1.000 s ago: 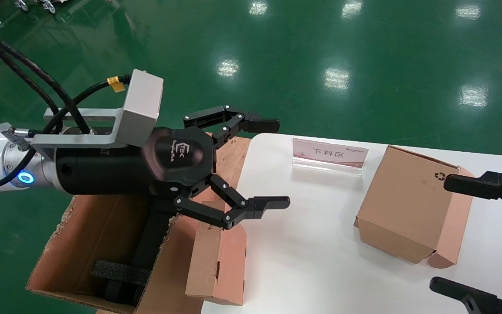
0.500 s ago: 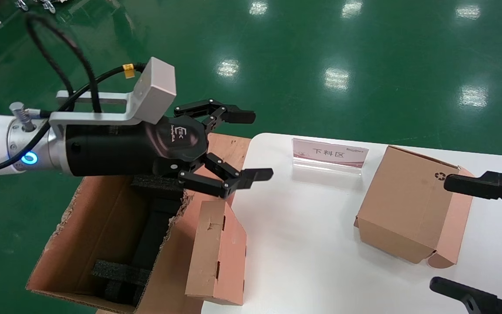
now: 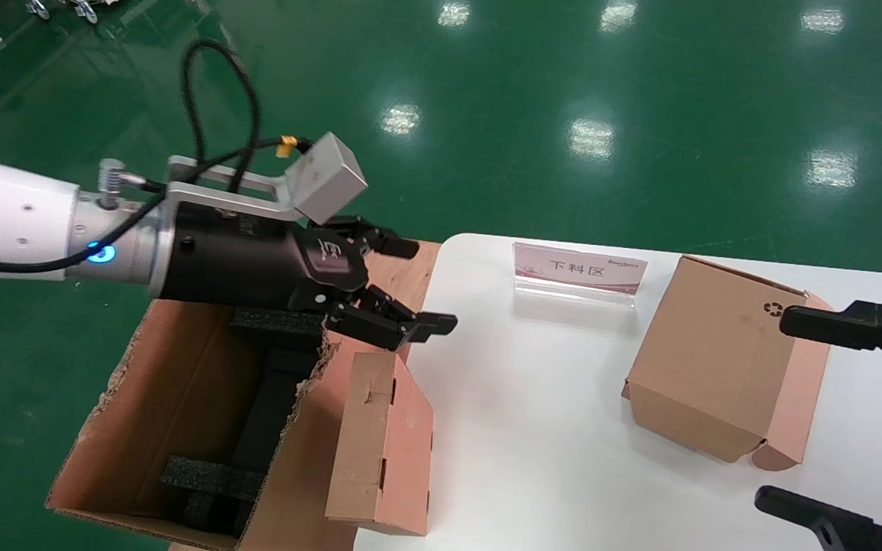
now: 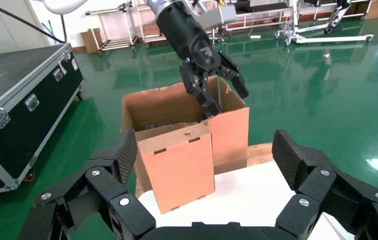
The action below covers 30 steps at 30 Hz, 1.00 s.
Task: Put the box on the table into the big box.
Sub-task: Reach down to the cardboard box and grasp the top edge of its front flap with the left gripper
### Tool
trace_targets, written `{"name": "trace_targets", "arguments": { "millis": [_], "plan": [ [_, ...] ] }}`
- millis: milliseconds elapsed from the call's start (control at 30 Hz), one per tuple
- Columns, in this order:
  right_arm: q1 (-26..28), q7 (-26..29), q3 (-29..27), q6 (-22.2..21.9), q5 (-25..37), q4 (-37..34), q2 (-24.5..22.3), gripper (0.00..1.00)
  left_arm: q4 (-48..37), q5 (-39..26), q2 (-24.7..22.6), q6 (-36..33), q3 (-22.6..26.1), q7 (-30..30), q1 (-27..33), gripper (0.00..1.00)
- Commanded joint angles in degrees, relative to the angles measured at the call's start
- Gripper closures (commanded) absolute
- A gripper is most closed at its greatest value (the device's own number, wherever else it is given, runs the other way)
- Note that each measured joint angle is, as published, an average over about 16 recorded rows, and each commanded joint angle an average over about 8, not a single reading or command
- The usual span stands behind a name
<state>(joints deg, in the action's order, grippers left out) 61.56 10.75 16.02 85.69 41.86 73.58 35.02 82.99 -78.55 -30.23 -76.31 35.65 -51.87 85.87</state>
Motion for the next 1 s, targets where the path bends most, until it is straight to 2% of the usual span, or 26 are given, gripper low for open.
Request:
{"name": "trace_targets", "arguments": {
  "millis": [33,333,467,700,1000],
  "plan": [
    [0.0,0.0,0.0,0.0,0.0,0.0,0.0,0.00,0.7,-2.8,-0.5,-0.7,2.5,-4.1,2.2,0.00],
    [0.0,0.0,0.0,0.0,0.0,0.0,0.0,0.00,1.5,-15.8,-6.4,-8.6,16.1,-22.5,15.5,0.00],
    [0.0,0.0,0.0,0.0,0.0,0.0,0.0,0.00,1.6,-19.2,-9.0,-11.1,21.8,-29.0,20.6,0.00],
    [0.0,0.0,0.0,0.0,0.0,0.0,0.0,0.00,1.7,-19.8,-11.6,-13.5,29.7,-36.3,27.2,0.00],
    [0.0,0.0,0.0,0.0,0.0,0.0,0.0,0.00,1.8,-16.4,-13.0,-14.9,36.0,-42.5,32.4,0.00]
  ]
}}
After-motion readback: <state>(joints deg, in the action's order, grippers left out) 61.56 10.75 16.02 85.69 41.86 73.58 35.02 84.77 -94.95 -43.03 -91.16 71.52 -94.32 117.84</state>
